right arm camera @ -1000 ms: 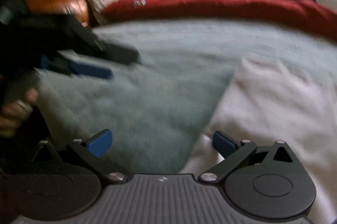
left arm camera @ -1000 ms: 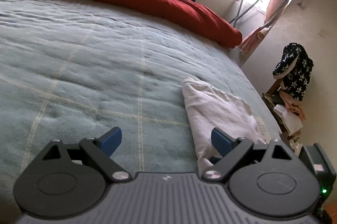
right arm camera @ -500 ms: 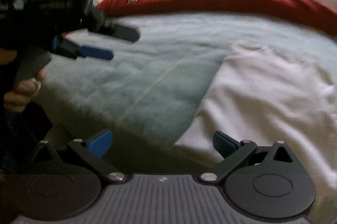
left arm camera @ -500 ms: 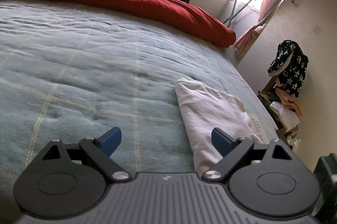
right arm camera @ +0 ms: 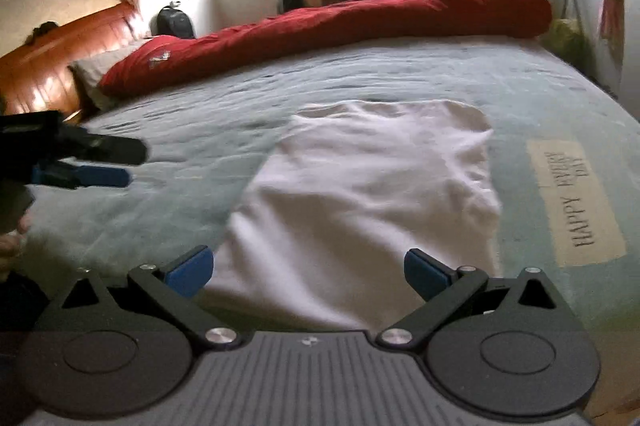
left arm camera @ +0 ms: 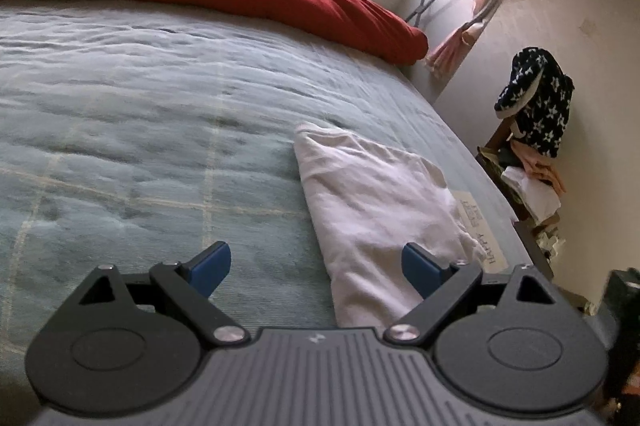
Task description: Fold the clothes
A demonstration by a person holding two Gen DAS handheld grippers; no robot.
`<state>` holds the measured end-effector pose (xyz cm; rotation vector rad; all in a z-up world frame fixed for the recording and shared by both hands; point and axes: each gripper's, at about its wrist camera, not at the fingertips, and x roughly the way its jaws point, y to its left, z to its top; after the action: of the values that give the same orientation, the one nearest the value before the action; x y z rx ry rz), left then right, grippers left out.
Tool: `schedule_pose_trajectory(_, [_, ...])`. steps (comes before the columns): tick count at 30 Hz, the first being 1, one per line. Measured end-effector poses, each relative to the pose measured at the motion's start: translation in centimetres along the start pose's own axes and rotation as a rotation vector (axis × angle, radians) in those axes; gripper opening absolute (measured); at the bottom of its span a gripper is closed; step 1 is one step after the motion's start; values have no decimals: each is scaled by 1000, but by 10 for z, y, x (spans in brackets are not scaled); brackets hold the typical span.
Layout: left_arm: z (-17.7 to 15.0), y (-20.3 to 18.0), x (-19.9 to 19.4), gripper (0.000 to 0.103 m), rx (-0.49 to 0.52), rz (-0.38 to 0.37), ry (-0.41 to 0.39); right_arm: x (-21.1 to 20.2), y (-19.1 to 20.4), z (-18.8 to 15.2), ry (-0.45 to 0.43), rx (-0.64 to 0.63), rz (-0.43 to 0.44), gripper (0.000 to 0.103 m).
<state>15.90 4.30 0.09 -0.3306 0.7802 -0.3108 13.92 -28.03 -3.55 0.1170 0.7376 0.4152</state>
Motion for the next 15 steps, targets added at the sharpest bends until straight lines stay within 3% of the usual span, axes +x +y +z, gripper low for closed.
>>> schedule_pose_trajectory(2, [-1,1,3,92,-3,-1,10,8,-12,-5,50,51,-19,103])
schedule_pose_trajectory(5, [1,4,9,92,-28,-18,19,0,-17,-7,8,80,16,103])
schedule_pose_trajectory(10, [4,6,20,92,-63,-84,13,-10,-15,26,-127,1,11,103])
schedule_pose_trajectory(15, [4,13,32,92,-83,-68,42,27,-20,63,-139,-42,2,103])
